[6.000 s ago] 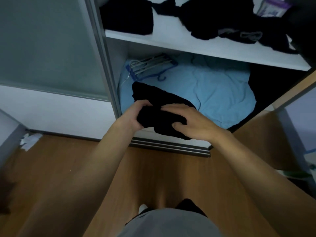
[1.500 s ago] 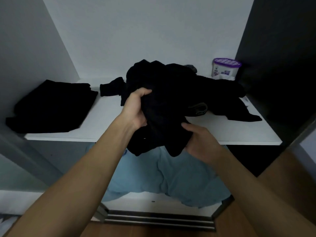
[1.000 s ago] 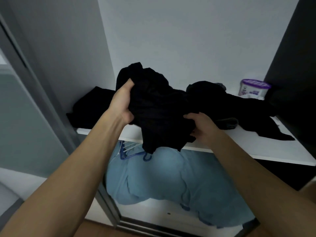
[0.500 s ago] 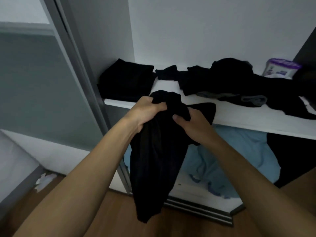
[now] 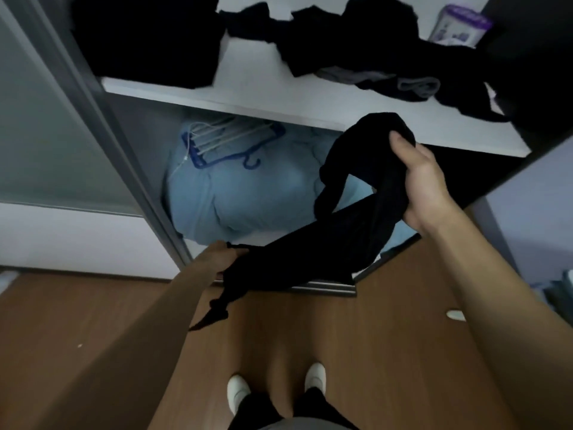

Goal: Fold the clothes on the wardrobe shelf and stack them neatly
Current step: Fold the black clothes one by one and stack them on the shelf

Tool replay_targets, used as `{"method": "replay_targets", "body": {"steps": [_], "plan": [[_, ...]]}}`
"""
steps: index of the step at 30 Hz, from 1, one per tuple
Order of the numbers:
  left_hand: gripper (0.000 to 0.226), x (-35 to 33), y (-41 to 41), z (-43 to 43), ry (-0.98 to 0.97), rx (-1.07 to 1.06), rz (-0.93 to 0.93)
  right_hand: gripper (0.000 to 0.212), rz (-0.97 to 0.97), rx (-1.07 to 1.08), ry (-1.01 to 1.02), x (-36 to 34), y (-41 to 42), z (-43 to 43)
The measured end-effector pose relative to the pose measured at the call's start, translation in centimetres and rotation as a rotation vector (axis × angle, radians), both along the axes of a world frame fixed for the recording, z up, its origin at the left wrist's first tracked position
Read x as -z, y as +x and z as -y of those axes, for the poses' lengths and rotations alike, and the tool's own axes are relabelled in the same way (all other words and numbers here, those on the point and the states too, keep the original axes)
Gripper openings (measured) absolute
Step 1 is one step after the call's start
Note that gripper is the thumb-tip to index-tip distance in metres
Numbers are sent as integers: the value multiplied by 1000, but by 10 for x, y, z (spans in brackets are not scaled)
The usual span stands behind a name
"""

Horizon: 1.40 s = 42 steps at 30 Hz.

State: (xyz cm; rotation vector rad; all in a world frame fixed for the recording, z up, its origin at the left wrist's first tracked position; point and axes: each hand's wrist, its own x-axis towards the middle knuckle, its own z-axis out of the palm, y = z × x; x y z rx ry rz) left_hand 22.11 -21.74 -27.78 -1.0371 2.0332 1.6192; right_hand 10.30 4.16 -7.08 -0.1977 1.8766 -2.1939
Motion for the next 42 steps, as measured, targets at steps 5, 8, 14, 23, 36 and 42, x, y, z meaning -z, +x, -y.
{"method": "replay_targets", "body": {"steps": [5,8,14,23,36,42], "plan": [[27,-13,-8,-23,216,-186,-149,15,16,-31,45,0,-1,-15],[24,-46,-14,-24,423,-387,-294,10,-1,-38,204,12,-10,-40],[22,-108,-24,-40,491,-362,-476,12,119,-638,1087,63,-1,-80],[15,-167,-37,-90,519,-165,-622,61,116,-381,437,110,-19,-48],[27,-195,-35,-101,841,-272,-774,90,351,-466,222,145,-1,-43],[28,-182,-36,-102,630,-357,-603,58,460,-582,92,148,17,-64]]}}
